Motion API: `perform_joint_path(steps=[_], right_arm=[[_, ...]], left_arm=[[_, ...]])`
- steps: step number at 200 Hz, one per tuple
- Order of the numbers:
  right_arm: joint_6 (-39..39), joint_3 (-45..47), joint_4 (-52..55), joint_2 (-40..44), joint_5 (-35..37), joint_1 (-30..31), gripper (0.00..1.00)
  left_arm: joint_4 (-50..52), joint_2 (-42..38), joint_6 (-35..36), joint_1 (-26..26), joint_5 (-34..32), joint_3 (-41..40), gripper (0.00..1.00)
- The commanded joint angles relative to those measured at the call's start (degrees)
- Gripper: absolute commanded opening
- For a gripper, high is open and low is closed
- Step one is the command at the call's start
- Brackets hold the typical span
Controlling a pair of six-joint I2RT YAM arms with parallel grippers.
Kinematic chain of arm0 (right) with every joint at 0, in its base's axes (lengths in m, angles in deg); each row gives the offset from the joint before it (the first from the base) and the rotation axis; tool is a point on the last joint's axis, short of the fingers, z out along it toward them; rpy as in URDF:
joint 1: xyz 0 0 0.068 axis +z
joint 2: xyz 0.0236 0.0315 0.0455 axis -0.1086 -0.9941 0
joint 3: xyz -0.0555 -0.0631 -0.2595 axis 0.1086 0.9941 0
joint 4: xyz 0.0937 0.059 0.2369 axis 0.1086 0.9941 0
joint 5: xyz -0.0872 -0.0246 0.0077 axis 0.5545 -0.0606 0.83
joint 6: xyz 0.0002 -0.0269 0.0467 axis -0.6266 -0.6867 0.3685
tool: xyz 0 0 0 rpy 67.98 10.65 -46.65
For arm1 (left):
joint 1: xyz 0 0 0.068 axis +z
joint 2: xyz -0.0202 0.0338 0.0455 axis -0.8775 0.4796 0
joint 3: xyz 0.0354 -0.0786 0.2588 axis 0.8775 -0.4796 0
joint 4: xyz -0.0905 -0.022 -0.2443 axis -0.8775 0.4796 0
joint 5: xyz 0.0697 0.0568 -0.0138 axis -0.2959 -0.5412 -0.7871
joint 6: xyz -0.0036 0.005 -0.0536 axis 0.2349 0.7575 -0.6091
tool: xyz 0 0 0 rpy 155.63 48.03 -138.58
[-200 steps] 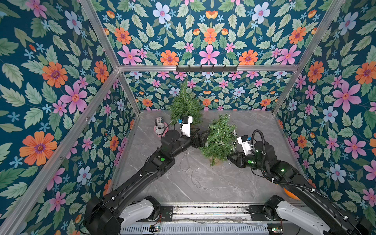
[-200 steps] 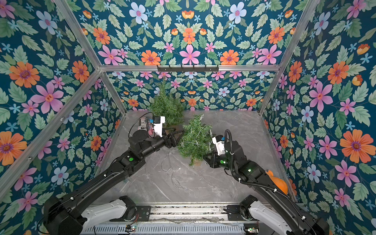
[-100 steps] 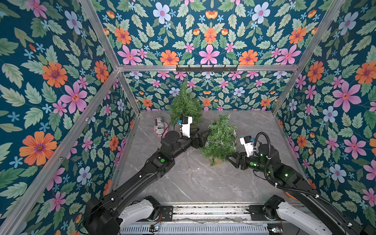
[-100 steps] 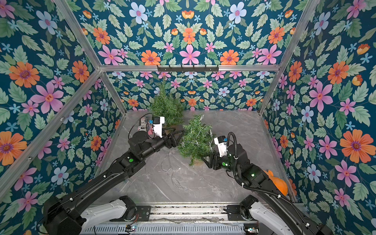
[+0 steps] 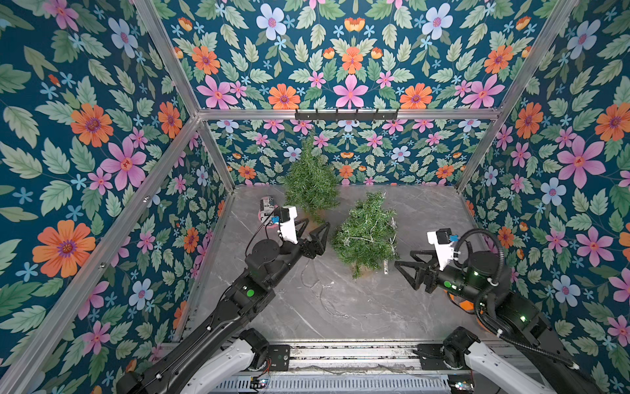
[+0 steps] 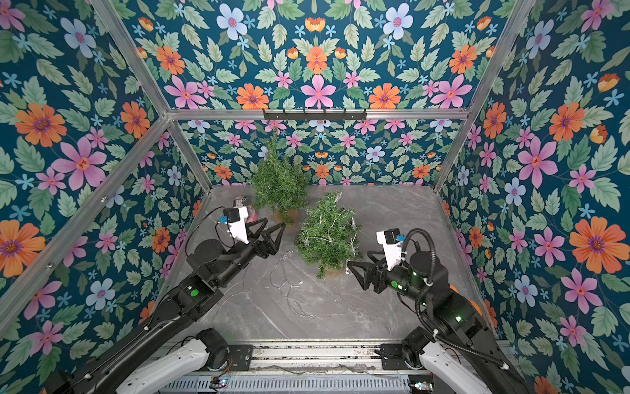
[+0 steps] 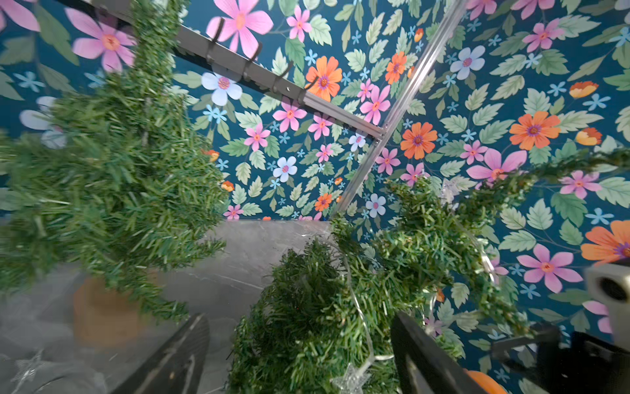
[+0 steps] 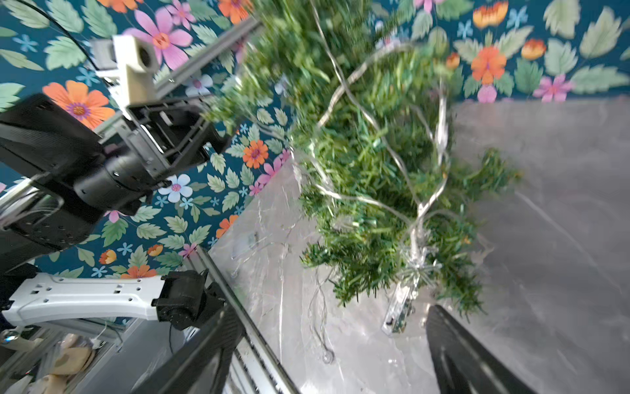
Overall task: Wrap string light around the christmas tree
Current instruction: Wrap the light string around the Christmas tree.
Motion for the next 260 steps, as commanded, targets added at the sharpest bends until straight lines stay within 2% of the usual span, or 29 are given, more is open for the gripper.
perform_joint_path(steps=[1,34,61,88,104,142,206,228,260], right_arm=[[-6.36,-0.68,-10.83,0.27,1.86,0.08,0.87],[-13.38,-2.37,-26.79,-3.42,-2.53,0.08,0.88],[-12.59,-2.84,-42.43,-9.23,-1.77,0.08,0.89],[-11.8,-6.66,-49.09,-16.42,-5.51,0.08,0.89],[-12.19,-7.99,-52.88,-20.17,-5.45,0.08,0.89],[-15.48,-11.85,-54.45,-26.49,-5.2,0.21,0.89],[-19.53,-14.5,-48.32,-31.2,-0.27,0.57,0.88],[-18.91,-15.57,-44.57,-32.43,1.34,0.68,0.78],[-18.23,-18.31,-37.19,-33.74,2.62,1.02,0.42]], left_arm=[[2.47,-4.08,-0.8,-0.01,-5.07,-2.27,0.86],[3.72,-11.59,-1.0,-0.02,-7.79,-7.06,0.86],[5.28,-15.68,-1.5,0.0,-10.63,-9.7,0.86],[6.58,-17.74,-2.36,0.03,-11.42,-10.98,0.86],[8.04,-18.43,-2.71,-0.03,-11.36,-11.0,0.86],[9.32,-20.03,-3.89,0.0,-12.45,-11.48,0.86],[8.43,-19.41,-6.0,0.01,-10.54,-10.96,0.86],[8.19,-17.88,-6.52,-0.03,-7.18,-10.2,0.85],[7.48,-15.92,-7.71,0.0,-4.91,-9.92,0.85]])
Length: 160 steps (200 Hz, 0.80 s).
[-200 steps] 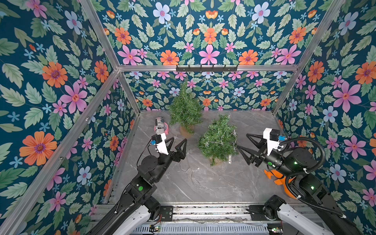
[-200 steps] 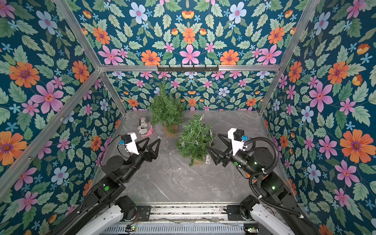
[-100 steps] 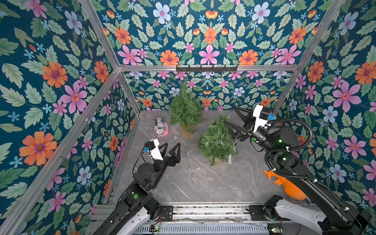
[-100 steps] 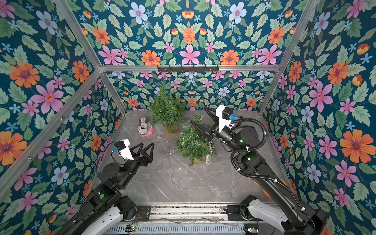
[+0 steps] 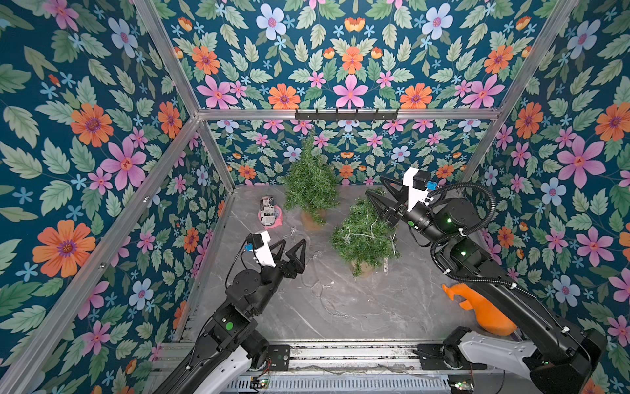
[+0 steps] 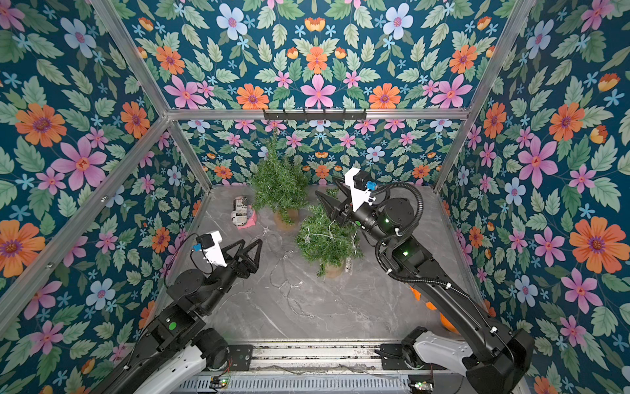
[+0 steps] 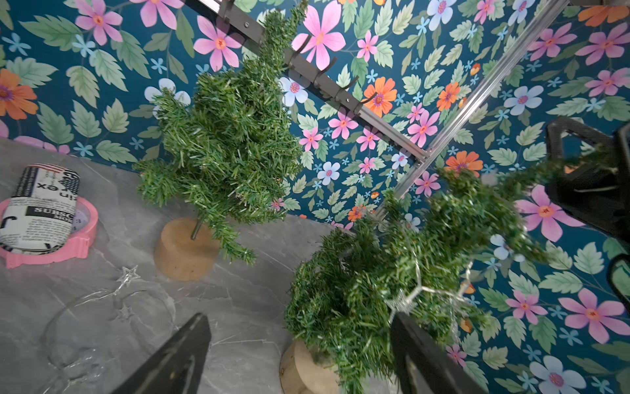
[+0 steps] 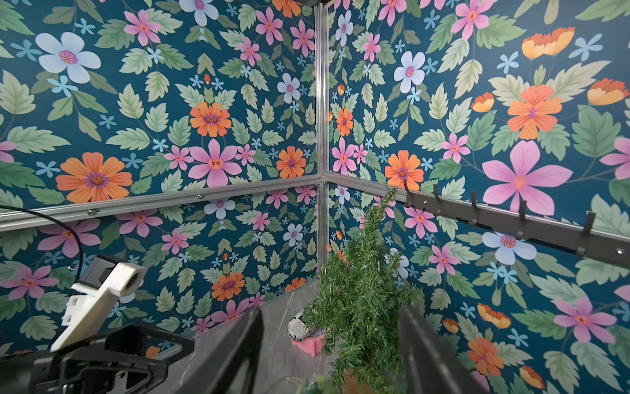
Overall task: Wrap string light around the christmas tree
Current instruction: Wrap the light string around the Christmas tree.
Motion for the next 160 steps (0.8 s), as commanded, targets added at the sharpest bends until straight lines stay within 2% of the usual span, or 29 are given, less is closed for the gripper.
perform_joint_path(steps=[1,31,60,76,91,110,141,160], right_arm=[[0.01,-1.4,6.15,-0.54,2.2,0.27,0.41],[-0.26,-1.74,10.01,0.28,3.81,0.76,0.17],[-1.99,-1.81,11.16,0.85,3.57,1.36,0.04],[-2.56,-2.33,11.82,1.03,3.75,1.59,0.04],[-2.64,-1.79,11.05,1.68,3.95,1.6,0.14],[-2.45,-0.02,8.31,2.76,4.08,1.6,0.14],[-2.11,-0.18,7.4,3.07,4.43,1.6,0.07],[-1.5,-0.62,6.63,2.9,5.15,1.6,0.09]], left_arm=[[-2.02,0.96,-1.55,-0.01,2.49,0.1,0.85],[-3.63,2.05,-2.33,0.04,3.27,-0.13,0.85],[-3.95,2.07,-2.55,-0.03,3.59,-0.13,0.85],[-4.92,2.13,-2.72,0.03,3.4,-0.46,0.85],[-6.27,2.76,-2.82,-0.02,3.61,-0.57,0.85],[-6.72,4.44,-2.55,0.0,4.26,0.36,0.85],[-8.86,7.73,-3.22,0.04,6.11,1.19,0.85],[-10.61,9.93,-3.58,-0.02,7.12,1.38,0.85]])
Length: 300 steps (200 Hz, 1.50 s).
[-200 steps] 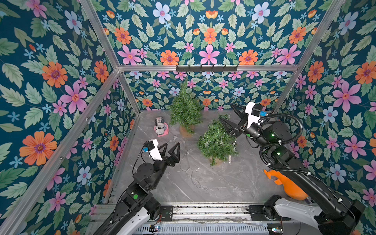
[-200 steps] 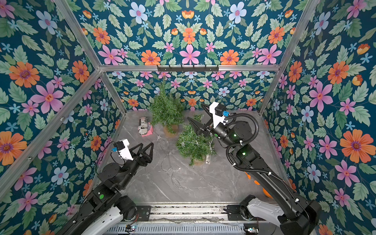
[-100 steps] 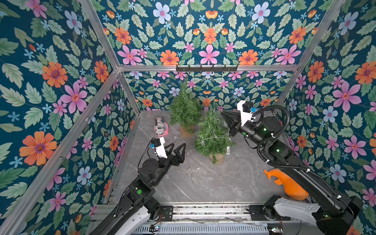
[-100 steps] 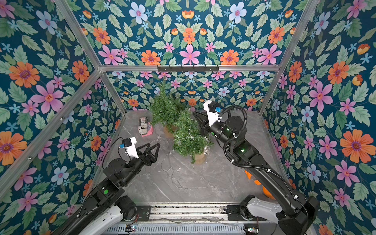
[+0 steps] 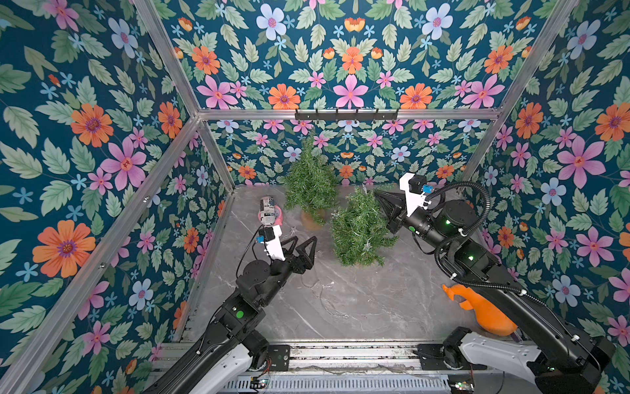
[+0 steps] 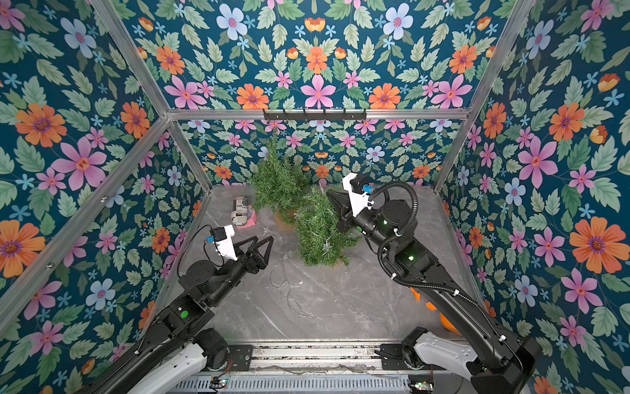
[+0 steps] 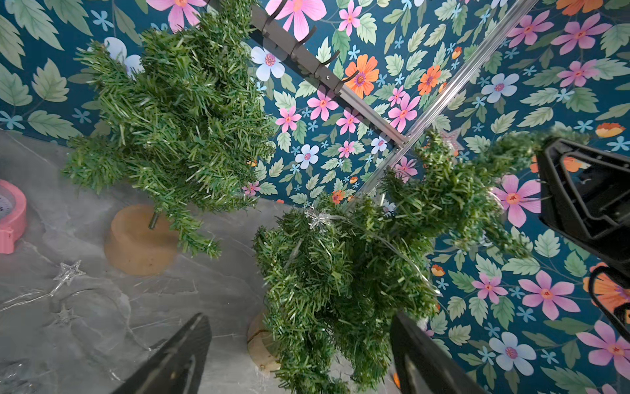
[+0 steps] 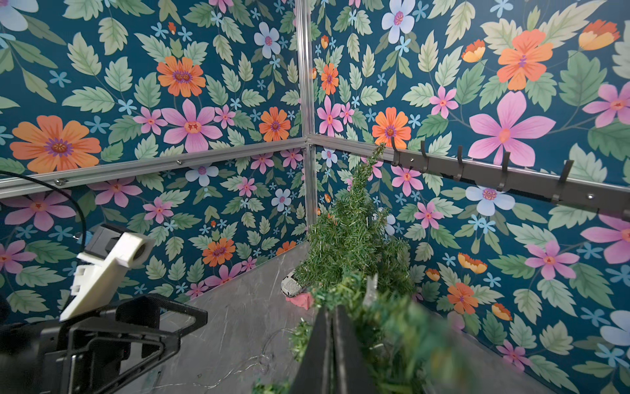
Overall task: Wrap string light around the christmas tree
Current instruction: Wrap the light string around the Christmas tree, then pick up the Christmas tree at the center of the board.
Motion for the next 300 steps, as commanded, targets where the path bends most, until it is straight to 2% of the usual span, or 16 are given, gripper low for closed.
perform_joint_path(steps=[1,15,19,74,101,141,164,196,231,300], right_arm=[[0.09,-0.64,-2.85,-0.03,1.18,0.05,0.09],[0.22,-0.69,-2.83,-0.38,1.89,0.05,0.26],[0.33,-0.63,-2.8,-0.43,2.26,0.01,0.28],[1.3,0.62,-3.03,-1.16,4.05,0.01,0.38],[3.26,0.11,-1.24,0.59,1.33,0.01,0.4],[5.85,1.22,-0.95,6.5,-1.5,0.04,0.5],[5.65,4.99,0.1,11.78,1.92,0.05,0.56],[4.93,10.59,1.44,15.38,9.44,0.05,0.69],[5.41,10.74,-2.14,11.07,10.24,0.05,0.86],[11.59,-1.31,-1.91,-3.71,17.43,0.05,0.89]], left_arm=[[-4.04,1.91,-0.62,-0.02,2.06,0.59,0.85],[-4.36,3.18,-0.68,0.03,2.46,1.16,0.85],[-4.35,3.37,-0.68,0.02,2.55,1.31,0.85],[-4.72,4.13,-0.06,0.05,1.73,1.46,0.85],[-4.12,3.81,0.51,0.02,1.09,1.23,0.85],[-3.42,2.92,1.21,-0.03,-0.31,0.66,0.85],[-2.56,2.17,1.77,-0.02,-0.96,0.67,0.85],[-2.59,1.41,1.87,0.0,-2.09,0.27,0.85],[-2.53,1.85,1.46,-0.03,-1.13,0.75,0.85],[-1.49,1.07,0.9,-0.01,-1.8,0.88,0.85]])
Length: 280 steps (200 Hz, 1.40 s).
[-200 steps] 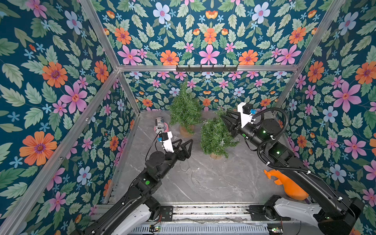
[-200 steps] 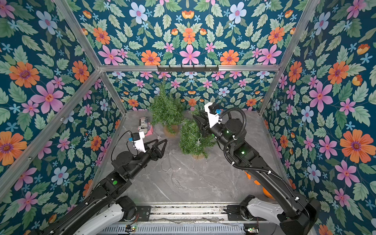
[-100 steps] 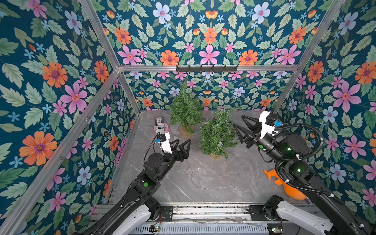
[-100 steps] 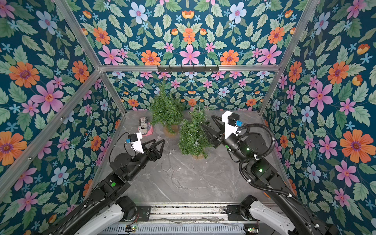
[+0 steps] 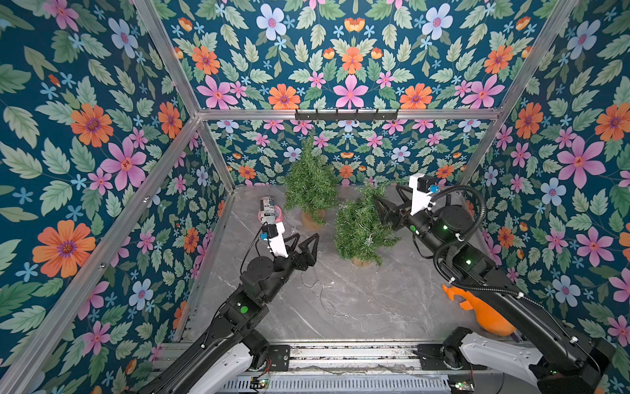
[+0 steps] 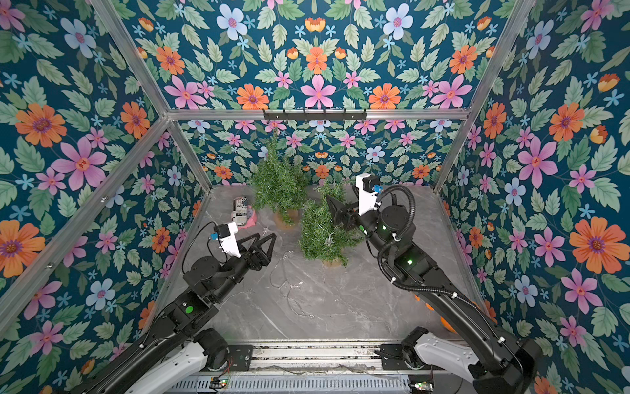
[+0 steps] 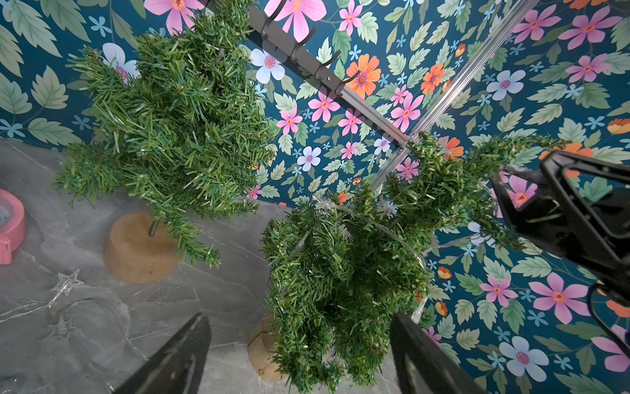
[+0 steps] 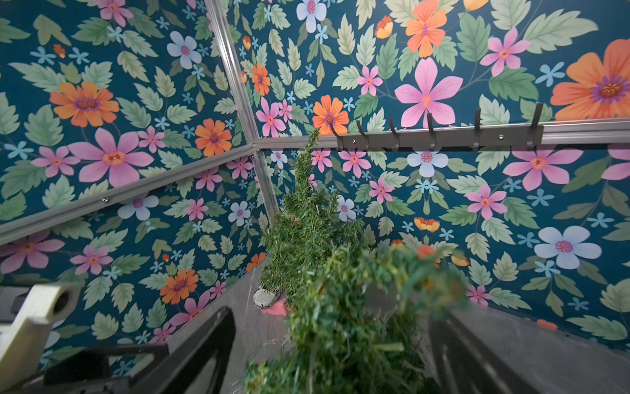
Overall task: Wrap string light around the christmas tree
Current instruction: Pick up the Christmas tree at the center of the board.
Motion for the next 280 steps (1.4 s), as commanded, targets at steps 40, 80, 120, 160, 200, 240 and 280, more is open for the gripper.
perform_joint_path(steps=[40,80,120,160,200,240,280], right_arm=[[2.19,-9.07,3.17,-8.82,6.43,0.03,0.85],[-0.31,-11.61,3.24,-11.45,6.28,0.03,0.41],[-4.34,-14.13,3.49,-11.02,7.57,0.03,0.0],[-14.8,-20.08,4.51,-11.79,14.98,-0.15,0.0],[-14.48,-25.44,6.26,-11.91,12.15,-6.56,0.0],[-13.01,-25.54,4.85,-11.51,9.05,-14.63,0.0],[-10.23,-24.26,1.63,-13.05,5.23,-23.72,0.0]], left_arm=[[0.21,-0.52,-0.17,0.0,-0.9,0.22,0.85],[0.34,-0.73,-0.43,-0.02,-0.8,0.25,0.85],[1.11,-0.84,-0.28,0.05,-0.61,0.68,0.85],[1.9,-0.26,0.78,0.0,-1.6,1.55,0.85],[3.68,1.86,2.11,-0.02,-2.09,4.46,0.85],[2.43,5.1,1.94,0.01,-1.69,6.15,0.85],[1.15,7.17,1.46,-0.03,-4.02,7.3,0.84]])
